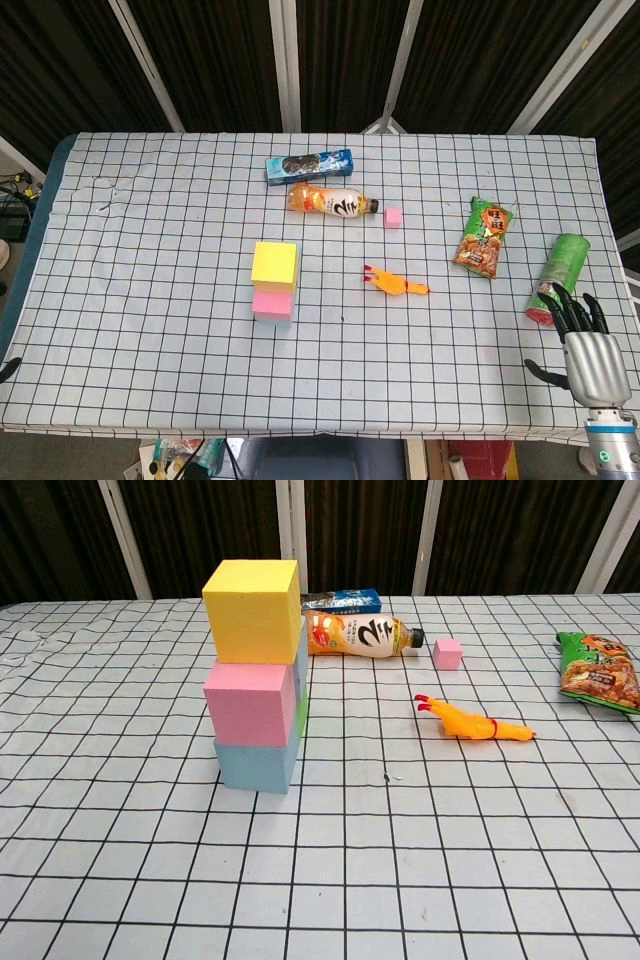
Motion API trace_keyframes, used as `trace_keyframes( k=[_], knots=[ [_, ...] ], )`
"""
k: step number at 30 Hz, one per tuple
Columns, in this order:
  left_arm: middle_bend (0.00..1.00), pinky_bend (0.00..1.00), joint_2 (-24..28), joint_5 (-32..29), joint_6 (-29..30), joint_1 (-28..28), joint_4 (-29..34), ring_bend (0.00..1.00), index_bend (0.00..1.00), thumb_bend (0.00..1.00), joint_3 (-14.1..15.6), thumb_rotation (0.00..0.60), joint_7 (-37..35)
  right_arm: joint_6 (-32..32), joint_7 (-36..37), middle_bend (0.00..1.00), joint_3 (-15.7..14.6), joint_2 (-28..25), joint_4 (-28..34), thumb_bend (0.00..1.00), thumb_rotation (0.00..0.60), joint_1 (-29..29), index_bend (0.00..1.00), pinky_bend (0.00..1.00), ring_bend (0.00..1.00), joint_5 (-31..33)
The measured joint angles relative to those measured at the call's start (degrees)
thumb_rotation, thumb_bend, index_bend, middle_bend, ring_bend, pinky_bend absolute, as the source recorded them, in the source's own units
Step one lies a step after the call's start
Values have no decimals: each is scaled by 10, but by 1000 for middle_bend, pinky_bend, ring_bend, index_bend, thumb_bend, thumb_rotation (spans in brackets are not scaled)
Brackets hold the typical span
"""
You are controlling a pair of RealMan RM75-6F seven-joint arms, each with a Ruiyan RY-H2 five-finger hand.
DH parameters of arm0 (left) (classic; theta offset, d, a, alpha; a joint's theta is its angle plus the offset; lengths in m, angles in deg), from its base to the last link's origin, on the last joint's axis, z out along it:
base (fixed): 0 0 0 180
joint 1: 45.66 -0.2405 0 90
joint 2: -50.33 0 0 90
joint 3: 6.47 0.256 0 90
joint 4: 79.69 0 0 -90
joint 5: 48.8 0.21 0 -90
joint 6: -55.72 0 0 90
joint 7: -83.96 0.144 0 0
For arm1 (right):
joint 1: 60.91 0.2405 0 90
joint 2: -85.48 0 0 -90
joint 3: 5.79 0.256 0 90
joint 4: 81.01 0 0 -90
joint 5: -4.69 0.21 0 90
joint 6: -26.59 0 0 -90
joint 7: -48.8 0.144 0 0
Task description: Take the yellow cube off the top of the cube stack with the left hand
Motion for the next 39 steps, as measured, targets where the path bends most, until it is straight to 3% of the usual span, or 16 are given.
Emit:
trace_keyframes(
  k=[24,30,39],
  knots=[
    [61,135,2,-5,-23,9,9,0,49,92,2,600,19,-5,6,72,-2,-9,4,0,600,-5,143,23,175,-2],
    [39,135,29,-25,-73,38,39,0,48,91,-8,600,27,0,-11,72,-3,-2,5,0,600,-3,143,23,176,0],
    [27,130,104,-102,-224,154,144,0,38,70,-62,600,77,10,-31,72,-1,8,3,0,600,2,143,23,176,9]
  ],
)
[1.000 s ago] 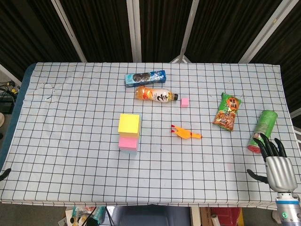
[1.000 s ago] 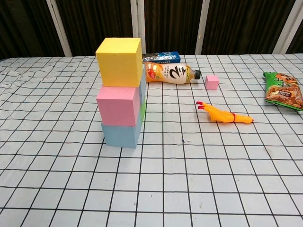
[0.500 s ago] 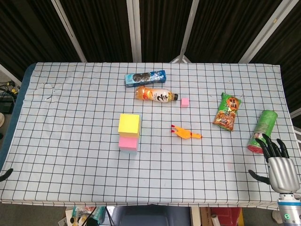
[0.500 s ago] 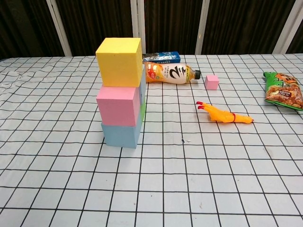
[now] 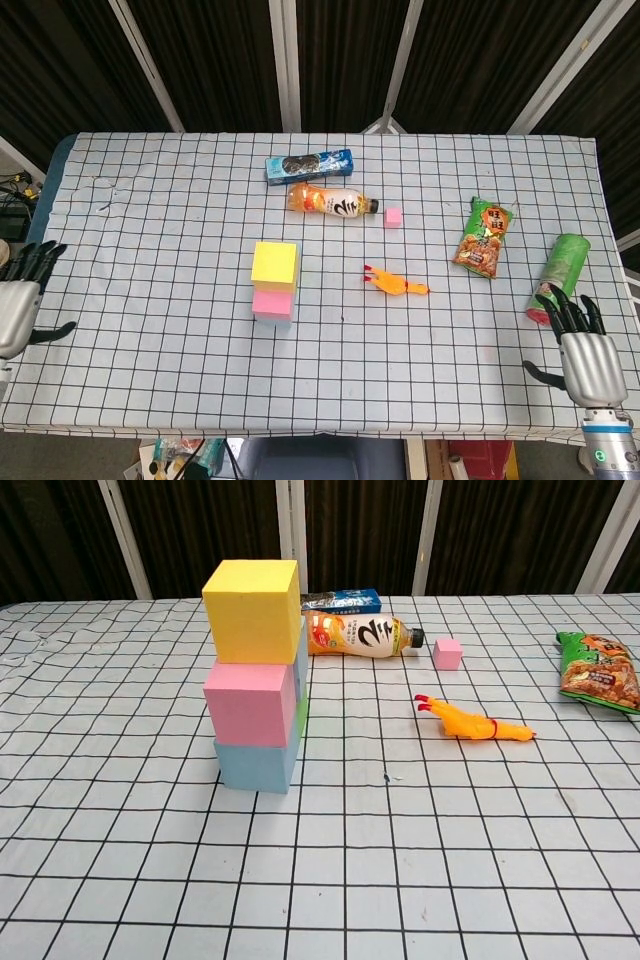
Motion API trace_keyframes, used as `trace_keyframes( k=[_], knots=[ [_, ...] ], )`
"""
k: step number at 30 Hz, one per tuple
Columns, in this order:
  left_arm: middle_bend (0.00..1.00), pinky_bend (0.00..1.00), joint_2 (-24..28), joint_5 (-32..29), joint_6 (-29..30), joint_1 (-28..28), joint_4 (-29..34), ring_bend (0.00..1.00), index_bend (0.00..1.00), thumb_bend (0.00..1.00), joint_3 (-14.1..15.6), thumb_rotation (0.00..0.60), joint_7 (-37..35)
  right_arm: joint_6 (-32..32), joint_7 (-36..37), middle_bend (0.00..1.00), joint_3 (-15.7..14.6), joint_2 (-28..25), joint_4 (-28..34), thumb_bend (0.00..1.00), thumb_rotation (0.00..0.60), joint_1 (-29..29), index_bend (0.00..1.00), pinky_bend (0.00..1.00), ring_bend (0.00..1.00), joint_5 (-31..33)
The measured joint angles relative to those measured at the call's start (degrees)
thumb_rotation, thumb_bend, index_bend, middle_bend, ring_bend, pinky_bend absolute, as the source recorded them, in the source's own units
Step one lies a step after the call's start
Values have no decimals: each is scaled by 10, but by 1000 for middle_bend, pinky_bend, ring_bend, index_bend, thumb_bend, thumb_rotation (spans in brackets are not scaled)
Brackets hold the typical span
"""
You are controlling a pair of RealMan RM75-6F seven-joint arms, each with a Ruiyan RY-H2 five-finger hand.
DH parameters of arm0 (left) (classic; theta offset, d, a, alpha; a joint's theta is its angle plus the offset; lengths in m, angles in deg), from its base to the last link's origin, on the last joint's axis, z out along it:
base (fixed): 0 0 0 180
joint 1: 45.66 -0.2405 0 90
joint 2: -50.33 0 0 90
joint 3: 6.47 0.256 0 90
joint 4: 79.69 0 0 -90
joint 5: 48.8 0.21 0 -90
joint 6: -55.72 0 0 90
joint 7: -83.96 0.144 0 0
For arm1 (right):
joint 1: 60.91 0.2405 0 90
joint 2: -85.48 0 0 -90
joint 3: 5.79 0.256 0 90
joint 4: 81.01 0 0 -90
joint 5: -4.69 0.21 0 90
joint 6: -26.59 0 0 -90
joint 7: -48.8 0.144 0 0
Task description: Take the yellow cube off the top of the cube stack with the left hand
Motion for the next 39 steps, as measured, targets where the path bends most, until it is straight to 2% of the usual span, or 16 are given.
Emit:
trace_keyframes(
  k=[7,12,16,25,39],
  knots=[
    [26,127,34,-152,-117,118,67,0,37,68,-40,600,54,5,-2,72,0,2,0,0,600,2,142,23,176,2],
    [29,127,30,-267,-151,212,94,0,36,48,-55,600,109,5,-1,72,1,1,0,0,600,2,142,23,176,6],
    [31,128,0,-342,-156,284,106,0,36,48,-63,600,146,7,1,72,-1,0,1,0,600,3,142,23,176,3],
    [37,128,-73,-417,-151,383,94,0,36,48,-58,600,190,10,20,72,-3,-10,6,0,600,3,143,23,176,1],
    [98,154,-191,-459,-53,485,67,3,55,66,-52,600,254,8,41,72,-2,-19,6,0,600,1,142,24,176,3]
  ],
)
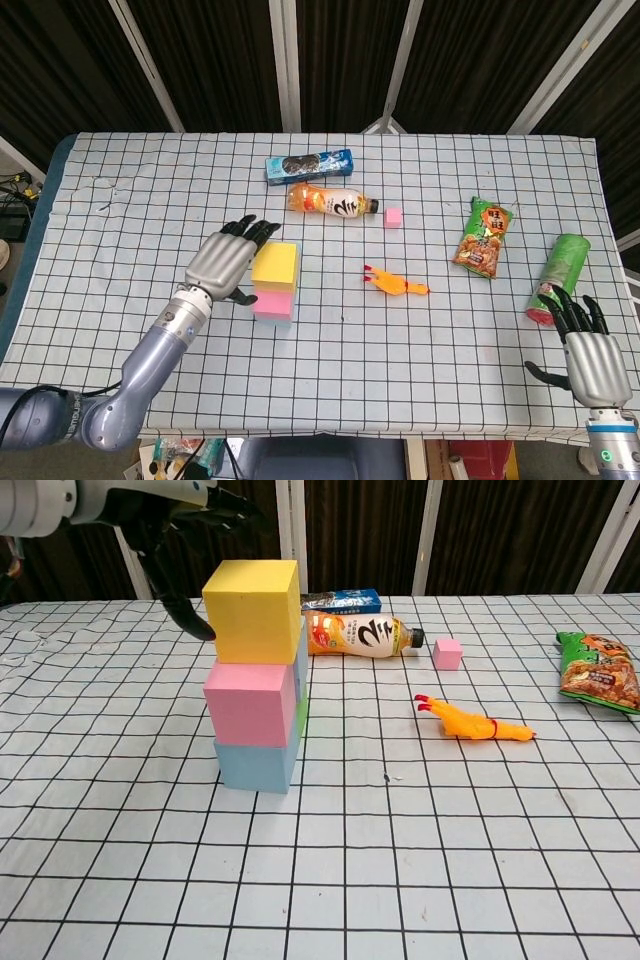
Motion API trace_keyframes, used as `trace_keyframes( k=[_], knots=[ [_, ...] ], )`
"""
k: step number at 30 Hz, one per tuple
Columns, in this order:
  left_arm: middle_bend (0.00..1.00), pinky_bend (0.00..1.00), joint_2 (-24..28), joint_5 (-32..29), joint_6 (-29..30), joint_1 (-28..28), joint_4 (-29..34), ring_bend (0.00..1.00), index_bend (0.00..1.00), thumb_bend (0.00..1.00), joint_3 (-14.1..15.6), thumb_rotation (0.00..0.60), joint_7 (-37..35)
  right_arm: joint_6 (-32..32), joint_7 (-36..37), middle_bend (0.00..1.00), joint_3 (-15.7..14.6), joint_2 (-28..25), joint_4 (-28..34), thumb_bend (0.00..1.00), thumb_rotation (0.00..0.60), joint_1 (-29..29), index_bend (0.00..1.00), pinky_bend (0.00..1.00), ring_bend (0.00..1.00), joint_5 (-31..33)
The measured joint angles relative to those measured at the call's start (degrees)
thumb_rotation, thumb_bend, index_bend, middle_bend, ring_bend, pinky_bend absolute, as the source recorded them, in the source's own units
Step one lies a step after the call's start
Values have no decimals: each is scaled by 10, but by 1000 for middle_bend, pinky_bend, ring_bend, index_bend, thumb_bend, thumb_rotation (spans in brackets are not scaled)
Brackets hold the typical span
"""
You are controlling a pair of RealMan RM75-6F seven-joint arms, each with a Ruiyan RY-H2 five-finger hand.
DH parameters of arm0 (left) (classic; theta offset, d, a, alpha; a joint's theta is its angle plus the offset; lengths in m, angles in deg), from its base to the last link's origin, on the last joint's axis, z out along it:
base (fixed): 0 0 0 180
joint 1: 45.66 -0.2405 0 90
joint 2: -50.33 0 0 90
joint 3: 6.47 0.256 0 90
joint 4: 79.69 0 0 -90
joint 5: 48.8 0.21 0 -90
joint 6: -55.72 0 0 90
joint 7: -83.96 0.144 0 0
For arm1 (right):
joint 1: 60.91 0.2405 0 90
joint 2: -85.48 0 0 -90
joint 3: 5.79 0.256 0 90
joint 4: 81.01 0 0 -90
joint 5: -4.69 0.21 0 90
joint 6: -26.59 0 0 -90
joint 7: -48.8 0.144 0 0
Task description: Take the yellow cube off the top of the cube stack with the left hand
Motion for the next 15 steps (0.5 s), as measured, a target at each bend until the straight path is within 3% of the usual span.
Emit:
trace_keyframes(
  k=[9,15],
  knots=[
    [210,255,-27,-19,12,26,-24,124,87,116,8,600,12,-2,12,72,1,-5,0,0,600,-2,143,23,176,1],
    [370,362,-43,-7,13,35,-42,260,183,269,6,600,5,3,12,72,1,-5,-1,0,600,0,142,23,176,4]
  ],
)
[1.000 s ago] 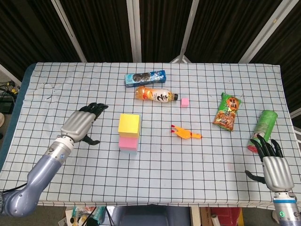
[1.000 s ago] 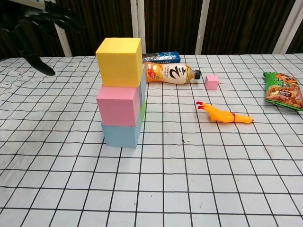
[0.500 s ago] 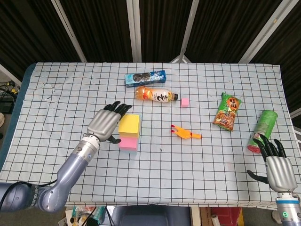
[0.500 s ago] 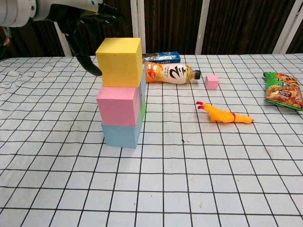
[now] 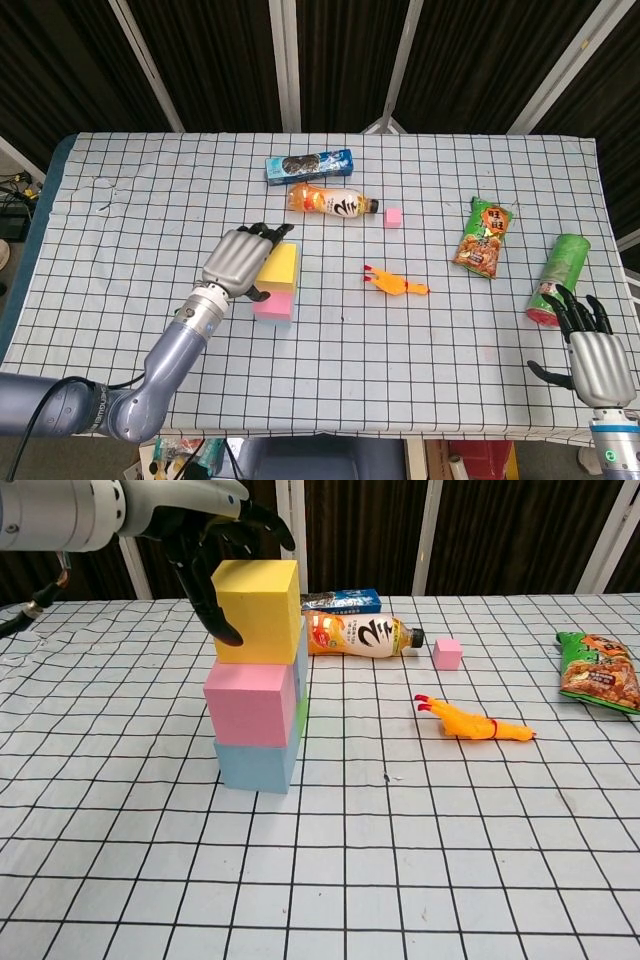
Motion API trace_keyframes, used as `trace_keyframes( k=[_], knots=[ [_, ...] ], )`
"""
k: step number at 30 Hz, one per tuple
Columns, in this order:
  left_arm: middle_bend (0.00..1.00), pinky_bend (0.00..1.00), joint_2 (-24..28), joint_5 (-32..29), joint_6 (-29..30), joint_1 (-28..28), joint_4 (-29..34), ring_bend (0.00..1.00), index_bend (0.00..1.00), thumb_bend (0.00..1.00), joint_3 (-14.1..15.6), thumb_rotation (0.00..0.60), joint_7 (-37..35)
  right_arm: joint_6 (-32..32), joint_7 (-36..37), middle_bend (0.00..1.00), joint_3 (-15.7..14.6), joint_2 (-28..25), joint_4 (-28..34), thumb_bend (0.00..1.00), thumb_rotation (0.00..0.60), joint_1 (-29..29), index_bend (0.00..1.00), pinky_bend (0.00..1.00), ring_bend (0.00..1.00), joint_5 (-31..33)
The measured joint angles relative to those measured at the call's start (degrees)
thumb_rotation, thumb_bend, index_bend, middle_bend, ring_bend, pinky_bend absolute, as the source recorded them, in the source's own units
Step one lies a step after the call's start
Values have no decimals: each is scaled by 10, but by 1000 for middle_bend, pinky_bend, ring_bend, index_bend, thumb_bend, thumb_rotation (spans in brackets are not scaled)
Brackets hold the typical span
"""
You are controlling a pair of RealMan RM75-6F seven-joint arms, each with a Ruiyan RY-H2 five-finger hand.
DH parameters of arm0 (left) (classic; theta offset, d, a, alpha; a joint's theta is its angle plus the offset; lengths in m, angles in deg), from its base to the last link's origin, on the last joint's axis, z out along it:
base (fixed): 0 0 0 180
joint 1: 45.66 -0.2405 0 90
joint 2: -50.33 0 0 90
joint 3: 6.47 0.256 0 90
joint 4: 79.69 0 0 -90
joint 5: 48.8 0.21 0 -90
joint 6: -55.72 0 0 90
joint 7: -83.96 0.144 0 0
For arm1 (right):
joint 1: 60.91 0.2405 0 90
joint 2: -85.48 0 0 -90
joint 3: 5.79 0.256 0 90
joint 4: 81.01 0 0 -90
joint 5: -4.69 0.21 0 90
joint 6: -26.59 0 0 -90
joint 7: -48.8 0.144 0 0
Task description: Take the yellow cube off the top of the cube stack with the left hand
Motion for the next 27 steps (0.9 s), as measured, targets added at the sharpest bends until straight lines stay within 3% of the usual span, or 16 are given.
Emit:
trace_keyframes(
  k=[6,15,20,27],
  knots=[
    [477,445,-12,38,12,-3,-17,364,260,360,-6,600,-22,8,-1,72,1,0,-1,0,600,3,143,23,176,7],
    [487,451,5,122,58,-32,1,375,256,362,-3,600,-43,4,3,72,2,0,-1,0,600,2,142,23,175,6],
    [482,451,38,193,81,-68,25,375,254,360,36,600,-41,-1,5,72,1,0,0,0,600,0,143,23,176,3],
    [478,451,104,308,125,-173,41,374,254,359,127,600,-71,-2,-1,72,0,1,2,0,600,-1,143,23,176,0]
  ],
)
